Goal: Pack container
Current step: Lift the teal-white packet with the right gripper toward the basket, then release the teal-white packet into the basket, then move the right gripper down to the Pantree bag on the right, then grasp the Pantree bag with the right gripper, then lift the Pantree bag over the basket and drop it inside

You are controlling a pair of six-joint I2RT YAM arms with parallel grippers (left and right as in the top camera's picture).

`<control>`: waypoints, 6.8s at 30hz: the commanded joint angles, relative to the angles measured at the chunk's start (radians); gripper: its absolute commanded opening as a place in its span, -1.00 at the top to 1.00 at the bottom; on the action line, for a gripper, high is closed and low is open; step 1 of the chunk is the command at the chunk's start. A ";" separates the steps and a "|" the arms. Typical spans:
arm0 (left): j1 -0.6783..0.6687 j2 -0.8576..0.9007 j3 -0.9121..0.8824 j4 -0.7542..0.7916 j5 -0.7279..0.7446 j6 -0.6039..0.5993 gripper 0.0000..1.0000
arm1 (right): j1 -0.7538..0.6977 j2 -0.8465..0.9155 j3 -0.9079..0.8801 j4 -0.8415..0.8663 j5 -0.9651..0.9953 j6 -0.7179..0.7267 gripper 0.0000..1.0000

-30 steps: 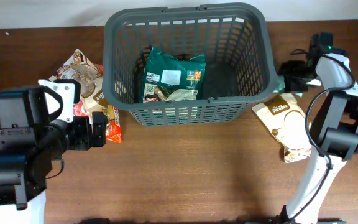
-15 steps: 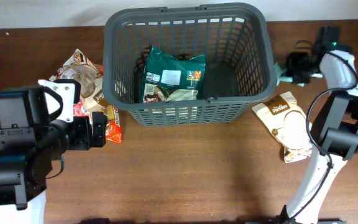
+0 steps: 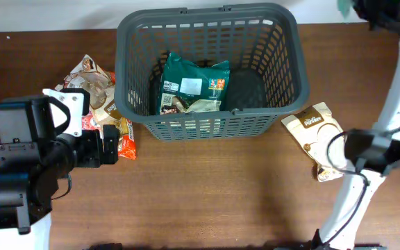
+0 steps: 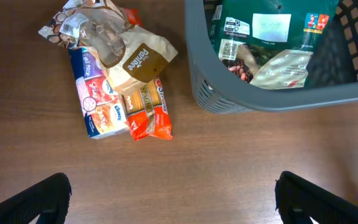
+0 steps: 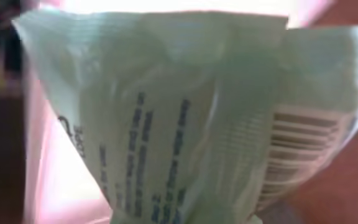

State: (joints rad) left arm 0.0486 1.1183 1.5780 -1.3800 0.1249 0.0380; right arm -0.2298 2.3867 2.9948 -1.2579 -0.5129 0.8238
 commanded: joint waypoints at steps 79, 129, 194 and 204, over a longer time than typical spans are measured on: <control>0.006 -0.001 -0.001 0.002 0.017 0.016 -0.98 | -0.085 -1.101 -1.800 0.288 0.516 -1.078 -0.98; 0.006 -0.001 -0.001 0.002 0.018 0.015 -0.98 | -0.136 -0.435 -1.929 0.555 0.460 -1.229 0.93; 0.006 -0.001 -0.001 0.002 0.018 0.015 -0.98 | 0.472 -0.390 -0.787 -0.024 0.379 -0.278 0.12; 0.006 -0.001 -0.001 0.002 0.018 0.015 -0.98 | 0.470 -0.467 -0.240 -0.261 0.500 -0.425 -0.98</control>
State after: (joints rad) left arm 0.0486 1.1183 1.5780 -1.3800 0.1280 0.0380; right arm 0.2428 2.0010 2.5904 -1.4311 -0.1230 0.4515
